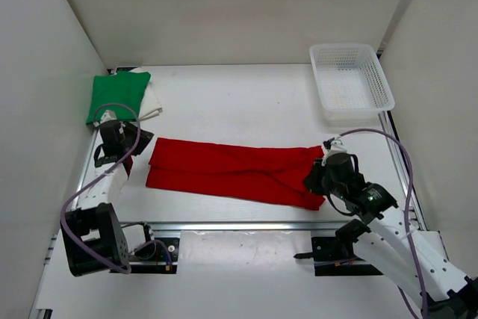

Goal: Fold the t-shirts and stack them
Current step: Fold the other side of the tshirt into a rectangle, then rotate the tshirt 90 degrees

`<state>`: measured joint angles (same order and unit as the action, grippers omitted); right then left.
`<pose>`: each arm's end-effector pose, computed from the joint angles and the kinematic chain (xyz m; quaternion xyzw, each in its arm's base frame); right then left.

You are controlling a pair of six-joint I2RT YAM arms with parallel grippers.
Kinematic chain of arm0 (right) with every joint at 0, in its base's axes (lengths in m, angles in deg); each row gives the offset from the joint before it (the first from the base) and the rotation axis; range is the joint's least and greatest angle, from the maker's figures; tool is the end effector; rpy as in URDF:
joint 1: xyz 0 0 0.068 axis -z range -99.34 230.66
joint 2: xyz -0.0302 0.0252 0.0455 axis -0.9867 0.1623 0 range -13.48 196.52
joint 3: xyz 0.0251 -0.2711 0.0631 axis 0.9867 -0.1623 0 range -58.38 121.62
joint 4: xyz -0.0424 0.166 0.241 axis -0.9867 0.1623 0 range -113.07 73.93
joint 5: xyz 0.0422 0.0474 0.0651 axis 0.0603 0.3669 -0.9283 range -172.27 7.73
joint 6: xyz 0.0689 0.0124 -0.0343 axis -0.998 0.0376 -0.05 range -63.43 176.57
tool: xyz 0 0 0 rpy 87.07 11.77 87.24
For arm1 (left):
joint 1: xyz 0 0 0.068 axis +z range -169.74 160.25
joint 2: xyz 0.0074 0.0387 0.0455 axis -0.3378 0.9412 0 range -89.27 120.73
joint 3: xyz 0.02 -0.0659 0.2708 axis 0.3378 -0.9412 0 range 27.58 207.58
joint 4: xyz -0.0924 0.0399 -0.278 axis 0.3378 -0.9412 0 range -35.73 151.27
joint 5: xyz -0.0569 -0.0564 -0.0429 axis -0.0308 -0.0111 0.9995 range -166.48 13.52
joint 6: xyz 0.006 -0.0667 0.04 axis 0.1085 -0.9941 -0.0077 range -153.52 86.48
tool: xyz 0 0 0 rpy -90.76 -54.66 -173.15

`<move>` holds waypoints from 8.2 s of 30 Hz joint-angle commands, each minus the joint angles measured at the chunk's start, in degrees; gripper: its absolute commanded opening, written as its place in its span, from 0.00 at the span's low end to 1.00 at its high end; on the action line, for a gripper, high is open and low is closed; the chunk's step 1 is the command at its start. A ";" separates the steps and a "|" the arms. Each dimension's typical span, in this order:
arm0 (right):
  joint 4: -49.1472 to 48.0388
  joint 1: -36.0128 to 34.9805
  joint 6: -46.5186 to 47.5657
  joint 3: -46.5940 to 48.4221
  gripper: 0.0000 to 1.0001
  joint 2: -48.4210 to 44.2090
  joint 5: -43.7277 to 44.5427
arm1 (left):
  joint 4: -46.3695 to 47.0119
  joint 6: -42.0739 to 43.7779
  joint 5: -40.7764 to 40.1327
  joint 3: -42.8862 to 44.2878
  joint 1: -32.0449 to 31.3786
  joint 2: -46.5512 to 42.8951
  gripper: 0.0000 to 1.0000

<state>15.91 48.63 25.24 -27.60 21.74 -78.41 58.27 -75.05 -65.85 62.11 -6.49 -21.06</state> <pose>0.1598 0.0947 0.2111 0.0077 0.9180 0.1812 0.3526 0.2935 0.0565 0.1756 -0.3726 0.8092 -0.1894 0.4130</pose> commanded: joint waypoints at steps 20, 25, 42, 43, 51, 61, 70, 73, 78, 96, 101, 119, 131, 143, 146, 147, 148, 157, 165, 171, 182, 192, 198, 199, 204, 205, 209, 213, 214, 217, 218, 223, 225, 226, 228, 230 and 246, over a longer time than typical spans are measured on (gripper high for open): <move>-41.71 2.32 12.26 7.18 0.44 45.10 -10.45 | 21.29 -7.41 -2.28 -21.68 -31.45 -10.01 0.38; -36.55 0.32 12.53 6.92 0.15 42.75 -7.92 | 21.55 -7.68 -0.71 -24.50 -29.26 -13.97 0.38; -32.56 -15.95 -3.92 3.92 0.21 33.86 -14.05 | 24.28 -9.17 0.70 -24.33 -27.76 -14.42 0.39; -31.00 -16.48 -3.74 4.89 0.22 33.77 -13.70 | 24.19 -8.91 0.79 -23.54 -26.89 -14.07 0.38; -19.13 -2.19 5.22 7.28 0.24 24.55 -4.49 | 24.28 -7.86 0.01 -19.32 -29.93 -11.26 0.39; -19.21 7.70 5.76 -2.49 0.16 20.85 -2.64 | 25.68 -5.31 -5.54 -7.03 -58.68 5.43 0.41; -17.27 -1.44 1.19 -5.29 0.04 19.98 -11.31 | 29.80 -8.47 -3.96 -0.33 -65.55 22.14 0.52; -14.82 -5.75 -0.75 -4.86 0.04 18.57 -11.07 | 31.12 -9.79 -4.22 -0.86 -65.73 23.81 0.53; -13.58 0.73 2.49 -1.26 0.11 12.70 -9.66 | 31.66 -10.40 -4.21 1.94 -68.27 26.79 0.55; -29.05 17.08 3.12 -5.12 0.16 14.70 -16.95 | 31.13 -14.01 -4.48 5.47 -69.06 33.31 0.31; -28.87 18.06 3.56 -5.47 0.16 13.56 -17.48 | 29.64 -14.18 -6.41 4.33 -68.71 31.38 0.41; -32.12 14.81 2.68 -8.54 0.16 11.10 -19.76 | 25.68 -16.38 -10.46 4.24 -71.35 30.58 0.30; -34.50 14.36 1.45 -10.48 0.16 10.31 -21.96 | 26.56 -18.49 -10.46 6.43 -72.49 33.92 0.34; -35.38 13.31 0.57 -11.19 0.16 9.25 -22.23 | 29.11 -20.42 -11.78 4.07 -71.35 32.09 0.01; -35.73 13.22 0.83 -11.54 0.16 9.16 -21.96 | 29.20 -20.42 -11.78 2.92 -71.35 30.15 0.00; -35.90 13.31 0.57 -11.97 0.17 9.25 -22.05 | 29.11 -20.60 -12.21 2.40 -71.35 29.80 0.00; -35.64 13.57 0.66 -11.98 0.16 9.34 -22.23 | 29.37 -20.77 -12.13 1.69 -71.18 28.92 0.00; -35.03 15.42 1.62 -12.77 0.16 9.34 -20.21 | 27.89 -21.13 -9.85 -1.47 -70.91 23.38 0.00; -38.18 24.56 2.15 -10.31 0.17 14.42 -21.71 | 27.53 -21.13 -8.35 -7.62 -68.63 18.45 0.00; -40.73 25.52 3.82 -7.32 0.35 21.19 -14.93 | 28.23 -20.43 -4.22 -8.33 -66.96 20.83 0.44; -44.33 31.50 4.00 -7.85 0.36 25.15 -13.61 | 25.06 -15.06 -3.35 -9.91 -57.31 10.73 0.49; -46.11 33.42 3.29 -5.65 0.12 30.34 -13.27 | 24.88 -10.05 2.89 -11.05 -29.63 12.20 0.46; -48.46 38.87 2.34 -3.19 0.00 36.57 -12.99 | 38.73 -16.38 12.90 -19.04 -16.17 21.08 0.41; -49.26 39.58 2.15 -2.75 0.00 38.41 -14.22 | 40.69 -17.86 13.79 -20.19 -15.55 21.18 0.41; -49.18 40.82 2.42 -1.08 0.02 42.03 -14.58 | 33.34 -16.21 9.76 -20.36 -15.46 15.83 0.41; -49.26 40.73 2.42 -1.43 0.07 41.69 -14.67 | 34.46 -16.73 9.76 -20.89 -14.15 14.25 0.42; -47.26 38.29 2.24 -0.65 0.28 37.39 -14.23 | 32.47 -16.30 10.37 -23.27 -11.24 8.63 0.45; -41.19 32.32 5.40 3.04 0.41 30.17 -8.52 | 23.95 -12.35 7.75 -19.77 -12.47 -1.92 0.48; -40.14 31.08 5.75 2.88 0.36 28.60 -6.78 | 22.10 -10.51 6.95 -18.19 -15.34 -5.15 0.48; -37.49 23.44 6.28 1.83 0.26 26.92 -3.95 | 15.94 -5.94 2.47 -14.15 -20.27 -11.50 0.50; -36.62 18.72 6.63 1.91 0.18 27.26 -0.90 | 13.92 -4.96 1.51 -13.35 -22.20 -13.17 0.51; -35.29 9.45 5.23 1.47 0.05 37.52 -2.18 | 7.67 -0.39 3.59 -11.23 -26.53 -16.08 0.48; -36.25 9.35 4.79 2.69 0.05 41.65 -6.38 | 6.44 0.67 5.70 -10.97 -26.62 -16.44 0.49; -36.26 9.44 5.75 4.61 0.05 44.73 -7.02 | 6.00 1.19 6.24 -11.40 -26.88 -16.79 0.50; -35.82 10.05 6.54 8.04 0.05 49.75 -8.24 | 4.95 1.81 7.55 -11.58 -27.49 -17.05 0.53; -35.20 11.19 7.69 14.19 0.05 58.07 -9.83 | 3.89 3.38 8.96 -11.06 -28.55 -16.70 0.56; -20.47 6.99 14.52 90.25 0.51 88.73 -25.67 | -0.34 2.87 5.36 -16.23 -31.71 -20.13 0.60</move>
<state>-2.14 58.42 35.44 63.44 126.57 -102.72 57.88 -71.49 -59.44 48.14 -37.81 -39.77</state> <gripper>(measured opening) 0.441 0.600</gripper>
